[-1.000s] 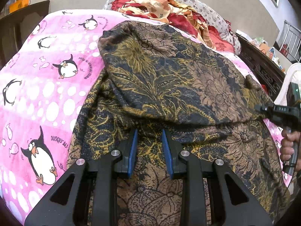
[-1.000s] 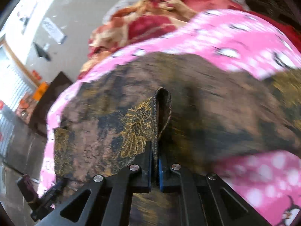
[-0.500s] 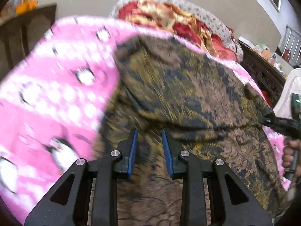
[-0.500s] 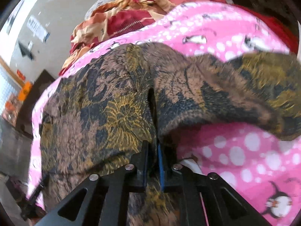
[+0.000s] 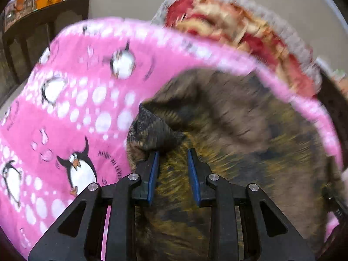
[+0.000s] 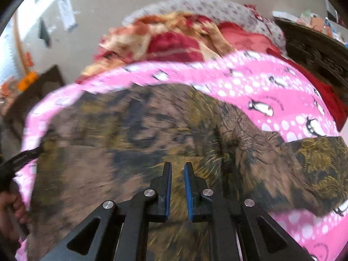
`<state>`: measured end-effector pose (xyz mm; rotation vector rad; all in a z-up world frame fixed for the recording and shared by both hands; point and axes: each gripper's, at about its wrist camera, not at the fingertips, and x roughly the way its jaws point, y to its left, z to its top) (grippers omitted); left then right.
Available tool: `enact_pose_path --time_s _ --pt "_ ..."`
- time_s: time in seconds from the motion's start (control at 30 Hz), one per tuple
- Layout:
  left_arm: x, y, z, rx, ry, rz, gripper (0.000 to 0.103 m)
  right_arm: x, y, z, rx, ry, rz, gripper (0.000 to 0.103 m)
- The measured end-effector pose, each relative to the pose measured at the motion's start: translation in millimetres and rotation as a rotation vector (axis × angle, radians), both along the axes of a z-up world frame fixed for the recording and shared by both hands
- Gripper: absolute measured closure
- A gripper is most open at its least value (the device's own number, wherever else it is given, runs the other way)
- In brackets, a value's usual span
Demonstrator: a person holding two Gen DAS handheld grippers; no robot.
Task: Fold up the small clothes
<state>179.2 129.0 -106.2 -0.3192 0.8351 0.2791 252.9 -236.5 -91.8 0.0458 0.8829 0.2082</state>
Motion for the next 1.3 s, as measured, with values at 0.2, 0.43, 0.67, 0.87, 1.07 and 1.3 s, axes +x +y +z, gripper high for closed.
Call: enact_pose_path --time_s 0.2,0.43,0.67,0.87,1.07,1.3 --pt "-2 6 -8 -0.012 -0.032 -0.007 0.077 4 -18 -22 0.113 0.015 -0.015 0.093" --pt "-26 -4 38 -0.019 -0.066 -0.023 0.076 -17 -19 17 0.115 -0.011 0.017 0.092" --pt "-64 -49 2 0.039 0.022 -0.156 0.055 -47 6 -14 -0.047 0.091 0.107 0.087" --pt "-77 -68 33 0.093 -0.066 -0.196 0.054 -72 -35 43 0.071 -0.024 0.061 0.086" --pt "-76 -80 3 0.048 -0.01 -0.266 0.024 -104 -169 76 0.13 -0.103 -0.158 0.077" --pt "-73 -70 3 -0.008 -0.048 -0.258 0.024 -104 -341 34 0.482 0.002 -0.489 0.077"
